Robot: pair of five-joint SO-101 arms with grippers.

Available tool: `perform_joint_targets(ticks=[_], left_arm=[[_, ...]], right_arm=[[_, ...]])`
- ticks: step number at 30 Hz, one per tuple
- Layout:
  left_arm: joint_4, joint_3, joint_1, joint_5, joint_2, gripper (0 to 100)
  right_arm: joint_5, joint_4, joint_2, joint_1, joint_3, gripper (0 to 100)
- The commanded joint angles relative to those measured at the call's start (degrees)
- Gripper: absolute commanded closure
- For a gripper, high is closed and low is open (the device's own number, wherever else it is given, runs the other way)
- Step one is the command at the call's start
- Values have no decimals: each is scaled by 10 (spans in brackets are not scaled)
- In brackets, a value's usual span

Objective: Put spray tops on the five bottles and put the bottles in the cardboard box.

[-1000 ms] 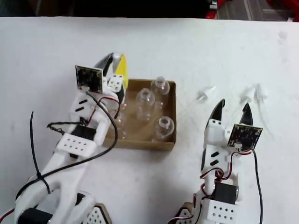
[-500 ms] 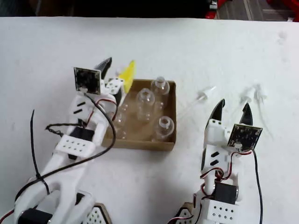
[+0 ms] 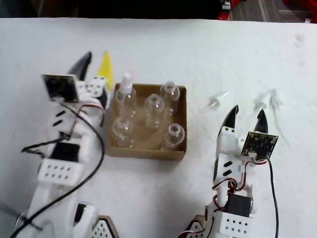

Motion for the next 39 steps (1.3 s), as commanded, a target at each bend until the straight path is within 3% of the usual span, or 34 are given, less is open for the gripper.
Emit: perform_joint_targets(ticks=[1,6,9,14,17,20,29,35,39], left_arm=[[178,-110,-39,8,-58,878],[279,-232,-96,4,37,880],[382,-332,-107,-5,153,880],[555,-513,-94,-133,371,880],[616,-620,-94,-208,478,883],[646,-704,-94,-246,571,884],[662,-851,-90,-220,793,878],[669,-898,-81,-216,875,771],[669,-941,-81,-218,914,789]], right_arm=[[3,-11,-3,-2,4,787],[3,-10,-3,-2,4,787],[3,-10,-3,-2,4,787],[3,-10,-3,-2,4,787],[3,-10,-3,-2,4,787],[3,-10,-3,-2,4,787],[3,-10,-3,-2,4,787],[3,-10,-3,-3,4,787],[3,-10,-3,-3,4,787]])
